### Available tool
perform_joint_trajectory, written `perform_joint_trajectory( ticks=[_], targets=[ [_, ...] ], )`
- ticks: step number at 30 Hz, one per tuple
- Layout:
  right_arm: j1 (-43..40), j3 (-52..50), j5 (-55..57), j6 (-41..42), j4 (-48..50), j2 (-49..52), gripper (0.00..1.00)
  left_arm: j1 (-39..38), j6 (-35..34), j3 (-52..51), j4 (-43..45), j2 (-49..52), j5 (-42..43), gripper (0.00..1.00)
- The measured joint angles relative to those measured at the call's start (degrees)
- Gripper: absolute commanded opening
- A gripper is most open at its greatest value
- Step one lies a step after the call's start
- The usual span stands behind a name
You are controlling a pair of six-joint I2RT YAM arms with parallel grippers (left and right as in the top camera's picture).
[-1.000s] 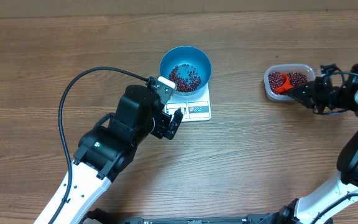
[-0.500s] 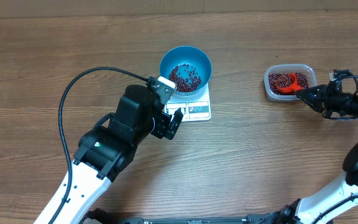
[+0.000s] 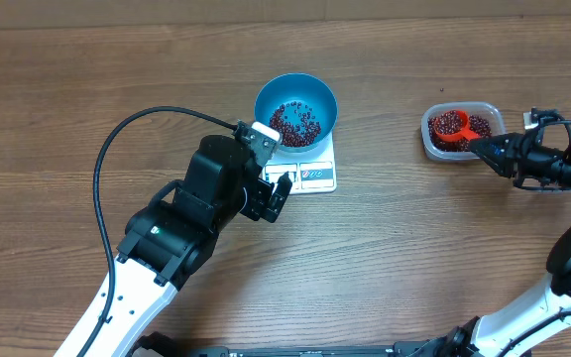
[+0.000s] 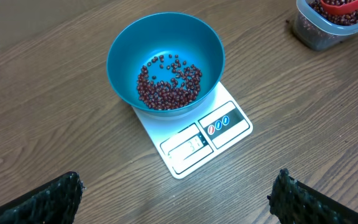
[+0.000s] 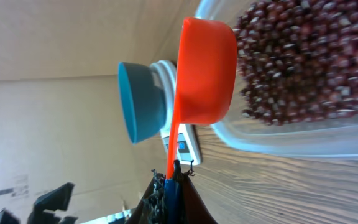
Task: Scoop item into bowl and weigh 150g on scale
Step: 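Lift the filled scoop and carry it left toward the teal bowl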
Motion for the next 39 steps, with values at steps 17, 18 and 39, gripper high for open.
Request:
perform_joint_trajectory(
  ticks=[17,18,39],
  targets=[
    [5.9,0.5,-6.2,-2.7,-1.9,0.0,0.03,0.0,0.0,0.0,0.0,0.0,0.0,1.0],
    [7.0,1.0,-6.2,-2.7,-2.0,0.0,0.04,0.0,0.0,0.0,0.0,0.0,0.0,1.0],
    [29.9,9.4,-4.2,8.5,14.3,-2.1,0.04,0.0,0.0,0.0,0.0,0.0,0.0,1.0]
  ],
)
